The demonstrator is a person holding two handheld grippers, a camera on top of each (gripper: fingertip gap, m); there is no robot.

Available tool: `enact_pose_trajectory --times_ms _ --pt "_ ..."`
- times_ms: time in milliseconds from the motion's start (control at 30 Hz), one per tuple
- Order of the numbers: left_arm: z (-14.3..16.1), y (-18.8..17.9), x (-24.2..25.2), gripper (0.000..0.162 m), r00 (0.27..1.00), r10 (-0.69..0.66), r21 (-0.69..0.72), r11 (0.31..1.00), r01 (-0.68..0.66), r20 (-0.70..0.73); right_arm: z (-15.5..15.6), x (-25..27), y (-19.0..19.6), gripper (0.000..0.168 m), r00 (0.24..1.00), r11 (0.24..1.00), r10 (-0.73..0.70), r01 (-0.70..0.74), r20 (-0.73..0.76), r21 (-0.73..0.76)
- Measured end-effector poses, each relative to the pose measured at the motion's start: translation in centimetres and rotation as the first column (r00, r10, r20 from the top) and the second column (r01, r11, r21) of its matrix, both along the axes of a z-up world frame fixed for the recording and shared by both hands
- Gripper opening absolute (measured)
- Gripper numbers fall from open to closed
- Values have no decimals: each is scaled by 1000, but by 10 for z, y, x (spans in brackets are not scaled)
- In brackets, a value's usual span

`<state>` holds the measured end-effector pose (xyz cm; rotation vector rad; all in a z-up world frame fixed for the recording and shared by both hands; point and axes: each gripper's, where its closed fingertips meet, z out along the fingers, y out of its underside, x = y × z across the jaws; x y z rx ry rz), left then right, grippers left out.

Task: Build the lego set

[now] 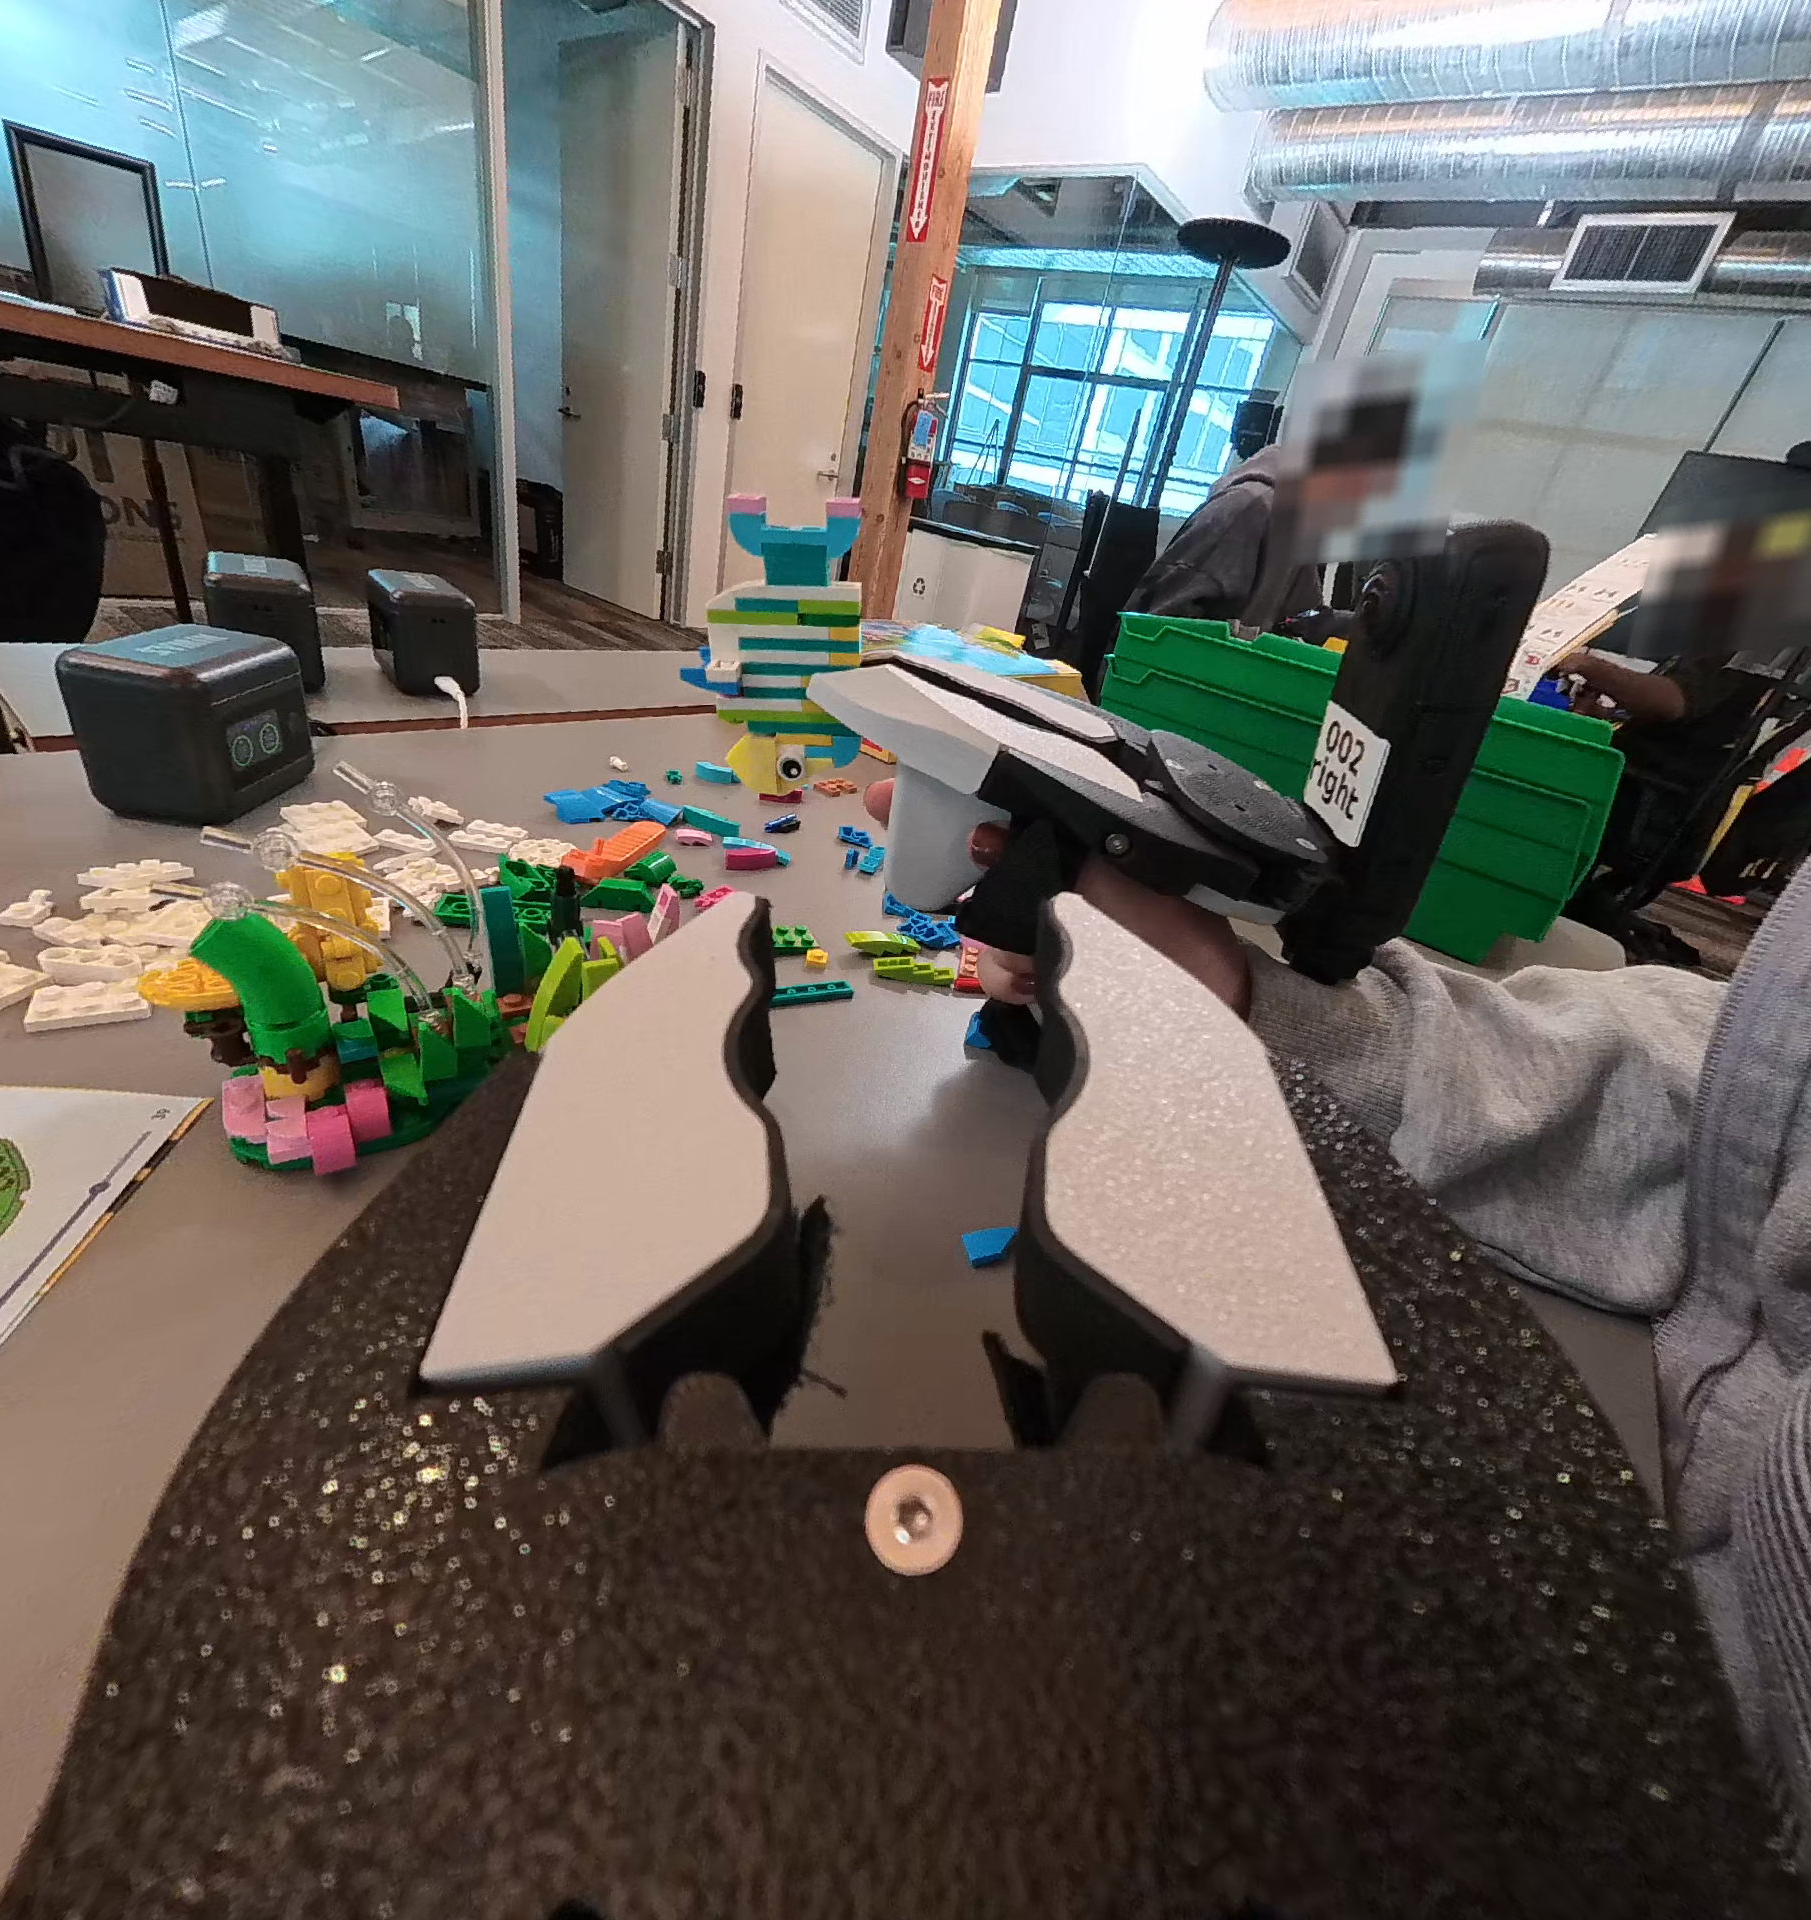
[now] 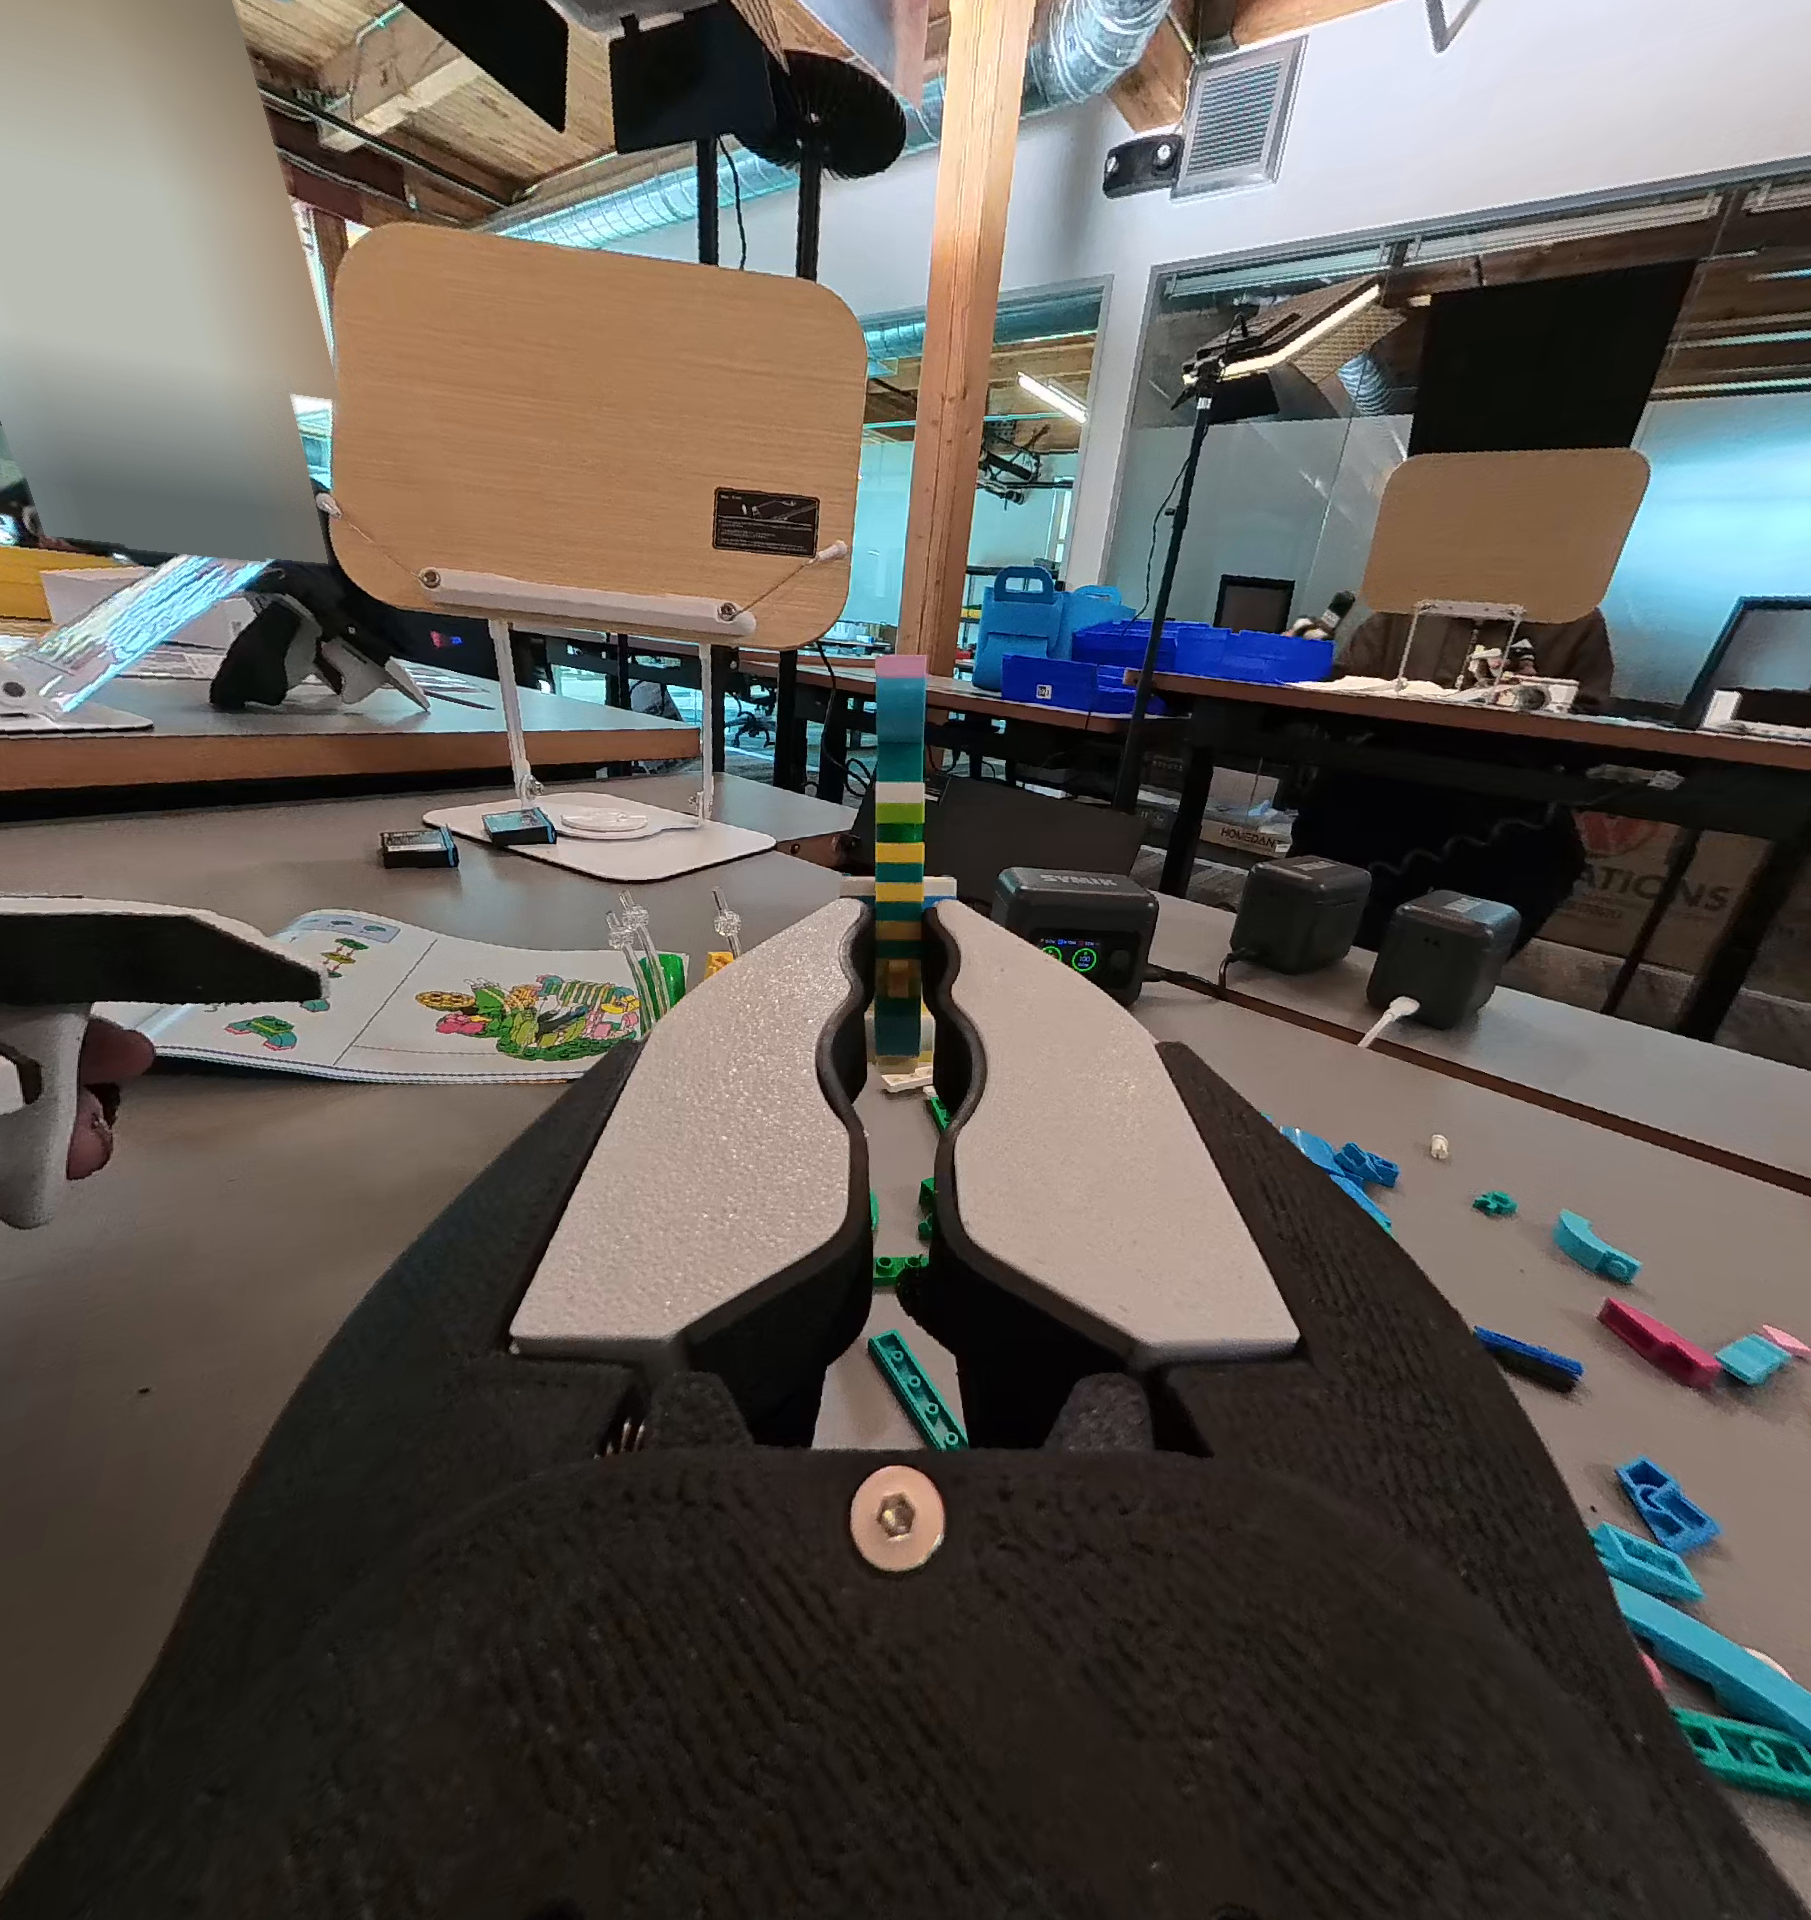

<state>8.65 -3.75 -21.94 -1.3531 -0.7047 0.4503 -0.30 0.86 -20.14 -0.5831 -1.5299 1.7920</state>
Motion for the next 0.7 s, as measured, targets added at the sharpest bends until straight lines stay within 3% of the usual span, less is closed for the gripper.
enact_pose_trajectory --times_ms 700 --pt "0 0 0 47 1000 -2 2 1000 2 0 -1 1 -1 6 1000 1000 7 -7 5 2"
